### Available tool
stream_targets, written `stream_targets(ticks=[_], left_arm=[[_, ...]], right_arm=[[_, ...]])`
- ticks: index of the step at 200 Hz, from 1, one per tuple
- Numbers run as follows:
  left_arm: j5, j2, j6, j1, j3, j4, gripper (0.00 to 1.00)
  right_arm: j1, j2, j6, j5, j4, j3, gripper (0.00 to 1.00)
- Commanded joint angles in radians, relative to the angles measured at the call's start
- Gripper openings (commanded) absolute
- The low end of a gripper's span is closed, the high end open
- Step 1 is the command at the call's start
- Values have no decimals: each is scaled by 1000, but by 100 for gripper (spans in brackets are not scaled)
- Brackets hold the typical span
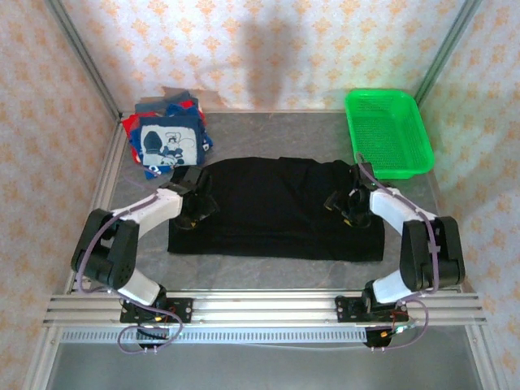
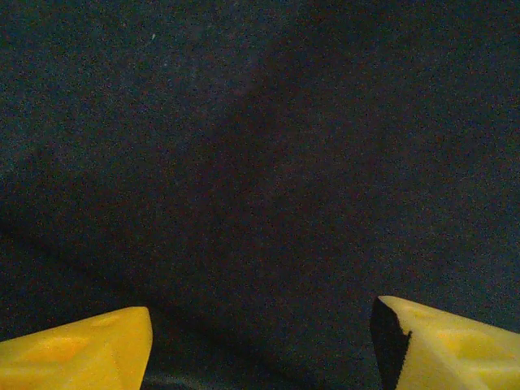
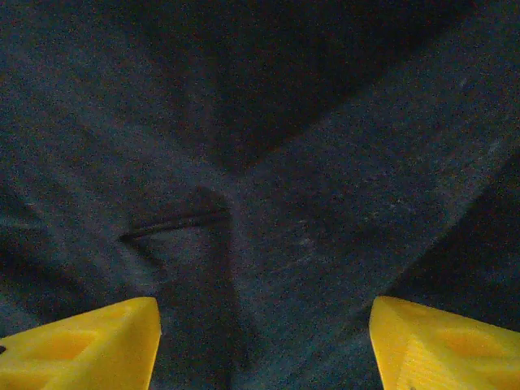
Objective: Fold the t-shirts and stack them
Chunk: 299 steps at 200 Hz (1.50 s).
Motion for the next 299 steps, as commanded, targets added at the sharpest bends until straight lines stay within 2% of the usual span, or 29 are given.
stream_targets(ticks=[1, 41, 60, 97, 147, 181, 205, 231, 258, 276, 279, 282, 299], left_arm=[[-24, -6, -7, 27, -26, 47, 71], [-108, -31, -22, 39, -141, 32, 71], [-102, -46, -20, 43, -210, 73, 71], [-112, -126, -45, 43, -280, 27, 71], [-91, -263, -55, 40, -263, -48, 73], [-54, -248, 7, 40, -34, -108, 77], [-16, -207, 93, 37, 162, -129, 79], [51, -132, 210, 36, 349, -122, 84], [133, -62, 289, 28, 512, -109, 85], [184, -47, 369, 10, 581, -80, 88], [189, -45, 378, 8, 594, -80, 94], [195, -42, 389, 7, 606, -80, 96], [223, -32, 441, -3, 664, -102, 97]], right_arm=[[6, 1, 48, -4, 87, -44, 69], [12, -56, 67, 30, 56, -140, 70], [14, -94, 84, 41, 41, -180, 70], [30, -145, 99, 53, 12, -234, 70], [43, -211, 84, 91, -47, -209, 70], [43, -237, -6, 114, -125, -23, 71], [43, -180, -108, 83, -147, 144, 72], [43, 23, -257, -9, -214, 399, 71], [57, 240, -328, -121, -257, 652, 69], [89, 368, -397, -114, -294, 803, 68], [94, 390, -411, -111, -304, 830, 68], [98, 412, -424, -110, -314, 855, 68], [120, 534, -487, -72, -383, 989, 67]])
